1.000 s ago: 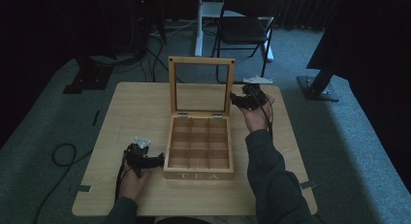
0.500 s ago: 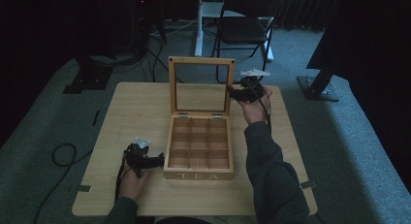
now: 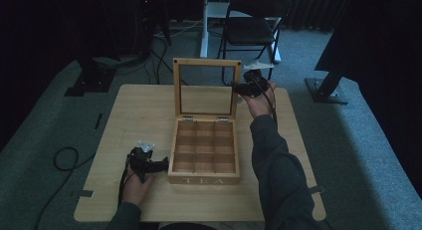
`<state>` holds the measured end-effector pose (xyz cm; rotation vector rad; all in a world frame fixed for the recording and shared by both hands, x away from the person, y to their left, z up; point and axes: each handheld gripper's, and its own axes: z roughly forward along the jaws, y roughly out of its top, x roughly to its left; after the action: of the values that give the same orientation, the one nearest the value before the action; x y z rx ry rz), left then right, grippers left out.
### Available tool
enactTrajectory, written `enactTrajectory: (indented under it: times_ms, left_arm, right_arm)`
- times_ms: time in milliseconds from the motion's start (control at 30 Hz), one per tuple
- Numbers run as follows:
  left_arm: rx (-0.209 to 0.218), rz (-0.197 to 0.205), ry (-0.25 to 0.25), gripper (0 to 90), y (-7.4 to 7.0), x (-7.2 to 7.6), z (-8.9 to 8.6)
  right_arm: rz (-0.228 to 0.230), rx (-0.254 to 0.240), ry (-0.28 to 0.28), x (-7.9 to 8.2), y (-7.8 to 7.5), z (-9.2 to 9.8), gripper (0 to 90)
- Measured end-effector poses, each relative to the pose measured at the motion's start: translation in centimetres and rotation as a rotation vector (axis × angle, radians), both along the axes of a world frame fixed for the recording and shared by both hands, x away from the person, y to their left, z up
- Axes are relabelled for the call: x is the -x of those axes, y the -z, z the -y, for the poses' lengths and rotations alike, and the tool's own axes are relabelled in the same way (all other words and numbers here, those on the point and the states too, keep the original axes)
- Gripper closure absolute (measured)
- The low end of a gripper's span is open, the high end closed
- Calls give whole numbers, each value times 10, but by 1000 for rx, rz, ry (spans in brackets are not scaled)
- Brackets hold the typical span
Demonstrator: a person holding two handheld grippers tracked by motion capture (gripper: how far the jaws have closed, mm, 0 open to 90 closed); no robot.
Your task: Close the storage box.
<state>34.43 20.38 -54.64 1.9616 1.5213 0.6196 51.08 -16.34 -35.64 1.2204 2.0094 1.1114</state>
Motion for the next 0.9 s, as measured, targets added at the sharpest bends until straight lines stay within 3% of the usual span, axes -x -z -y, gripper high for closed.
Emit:
enactTrajectory:
  times_ms: [567,767,900]
  left_arm:
    - [-2,0,1,16,0,0,0]
    - [-4,-2,8,16,0,1,0]
    - [-4,-2,8,16,0,1,0]
  right_arm:
    - [-26,-78,-82,-28,-3,-3,452]
    - [-22,-69,-94,-30,-7,-8,445]
    - [-25,-116,-105,-27,-7,-3,479]
